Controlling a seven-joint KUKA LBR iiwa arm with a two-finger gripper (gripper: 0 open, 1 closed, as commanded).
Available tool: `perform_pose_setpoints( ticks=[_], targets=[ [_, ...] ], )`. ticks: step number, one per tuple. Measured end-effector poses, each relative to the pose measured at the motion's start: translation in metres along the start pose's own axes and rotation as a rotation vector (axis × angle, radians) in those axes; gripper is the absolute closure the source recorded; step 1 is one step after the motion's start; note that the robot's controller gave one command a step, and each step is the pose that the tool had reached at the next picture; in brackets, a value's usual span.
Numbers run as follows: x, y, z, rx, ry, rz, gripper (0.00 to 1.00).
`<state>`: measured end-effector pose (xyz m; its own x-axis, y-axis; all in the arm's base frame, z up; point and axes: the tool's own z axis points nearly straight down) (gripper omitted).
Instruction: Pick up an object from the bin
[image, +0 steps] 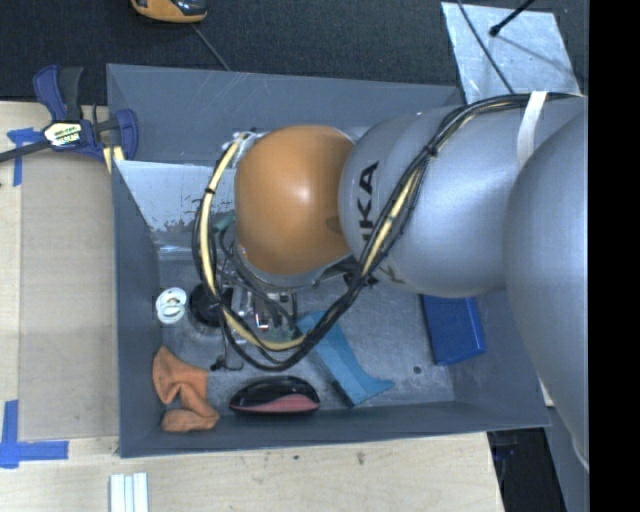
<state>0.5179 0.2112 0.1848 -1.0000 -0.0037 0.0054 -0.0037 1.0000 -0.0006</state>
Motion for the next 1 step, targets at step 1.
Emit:
perform_pose_setpoints(
  ticks=[1],
  targets=[
    [-0.0017, -0.0012, -0.0048, -0.002, -0.007, 0.004, 0.00]
  ],
)
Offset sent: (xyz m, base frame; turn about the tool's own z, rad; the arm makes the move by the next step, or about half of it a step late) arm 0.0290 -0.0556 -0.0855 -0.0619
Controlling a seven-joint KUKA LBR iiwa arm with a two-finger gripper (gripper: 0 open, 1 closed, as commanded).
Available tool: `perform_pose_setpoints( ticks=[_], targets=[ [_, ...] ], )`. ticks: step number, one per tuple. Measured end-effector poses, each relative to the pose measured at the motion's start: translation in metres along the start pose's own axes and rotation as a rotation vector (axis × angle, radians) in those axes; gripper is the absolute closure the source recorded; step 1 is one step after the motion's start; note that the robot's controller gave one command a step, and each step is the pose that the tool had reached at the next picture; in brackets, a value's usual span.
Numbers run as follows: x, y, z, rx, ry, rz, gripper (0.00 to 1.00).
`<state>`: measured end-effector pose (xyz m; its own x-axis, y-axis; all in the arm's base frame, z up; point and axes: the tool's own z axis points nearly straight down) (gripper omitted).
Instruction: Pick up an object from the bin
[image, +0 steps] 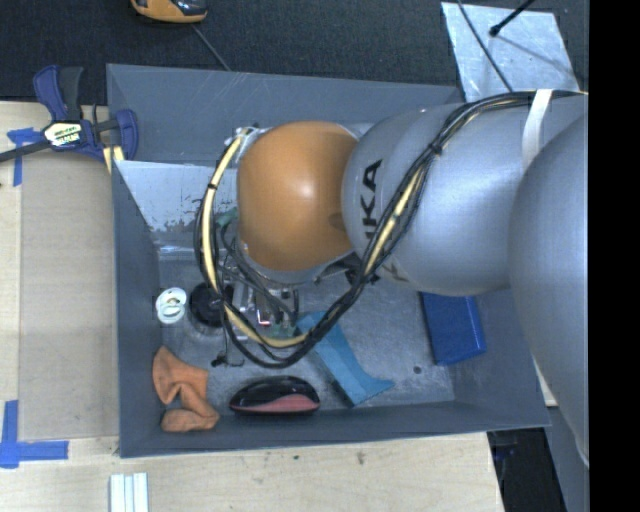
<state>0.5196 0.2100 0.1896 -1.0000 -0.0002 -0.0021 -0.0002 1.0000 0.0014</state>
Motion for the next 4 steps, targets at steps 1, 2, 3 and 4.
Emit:
perform_pose_setpoints(
  ticks=[1, 2, 3, 4],
  targets=[
    [-0.016, -0.027, 0.045, -0.003, -0.008, -0.040, 0.00],
    [-0.020, -0.042, 0.096, 0.001, -0.002, -0.073, 0.00],
    [-0.055, -0.075, 0.105, 0.000, -0.011, -0.043, 1.00],
    [-0.055, -0.075, 0.105, 0.000, -0.011, -0.043, 1.00]
  ],
)
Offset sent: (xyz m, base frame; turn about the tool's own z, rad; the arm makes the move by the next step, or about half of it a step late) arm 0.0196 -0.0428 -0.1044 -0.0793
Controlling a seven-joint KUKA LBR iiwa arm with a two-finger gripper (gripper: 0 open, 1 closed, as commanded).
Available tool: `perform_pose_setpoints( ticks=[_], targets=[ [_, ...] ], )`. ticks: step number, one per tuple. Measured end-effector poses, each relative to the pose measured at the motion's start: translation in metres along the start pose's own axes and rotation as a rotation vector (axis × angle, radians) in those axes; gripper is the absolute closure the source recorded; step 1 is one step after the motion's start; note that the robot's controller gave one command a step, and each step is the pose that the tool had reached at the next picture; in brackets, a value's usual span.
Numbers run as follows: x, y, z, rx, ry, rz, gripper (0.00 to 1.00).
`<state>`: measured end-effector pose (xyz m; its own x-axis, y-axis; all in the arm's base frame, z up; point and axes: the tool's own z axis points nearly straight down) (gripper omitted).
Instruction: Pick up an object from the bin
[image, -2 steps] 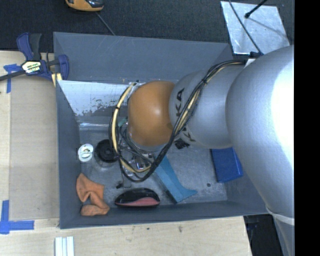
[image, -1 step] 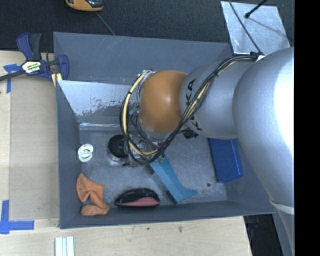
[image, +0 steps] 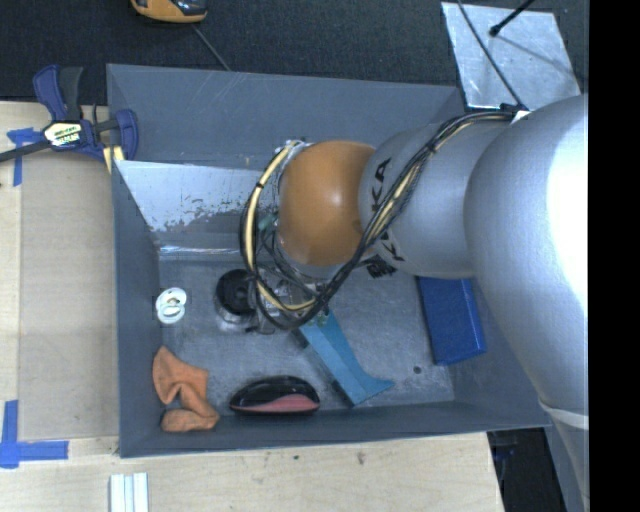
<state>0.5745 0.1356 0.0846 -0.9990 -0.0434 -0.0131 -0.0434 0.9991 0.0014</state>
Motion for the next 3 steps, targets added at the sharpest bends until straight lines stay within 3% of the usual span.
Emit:
perform_pose_setpoints(
  ticks=[1, 2, 3],
  targets=[
    [0.017, -0.004, -0.038, 0.002, 0.018, -0.015, 1.00],
    [-0.027, -0.007, -0.054, -0.001, -0.002, -0.017, 1.00],
    [0.002, -0.002, -0.150, 0.001, 0.011, -0.016, 1.00]
  ],
)
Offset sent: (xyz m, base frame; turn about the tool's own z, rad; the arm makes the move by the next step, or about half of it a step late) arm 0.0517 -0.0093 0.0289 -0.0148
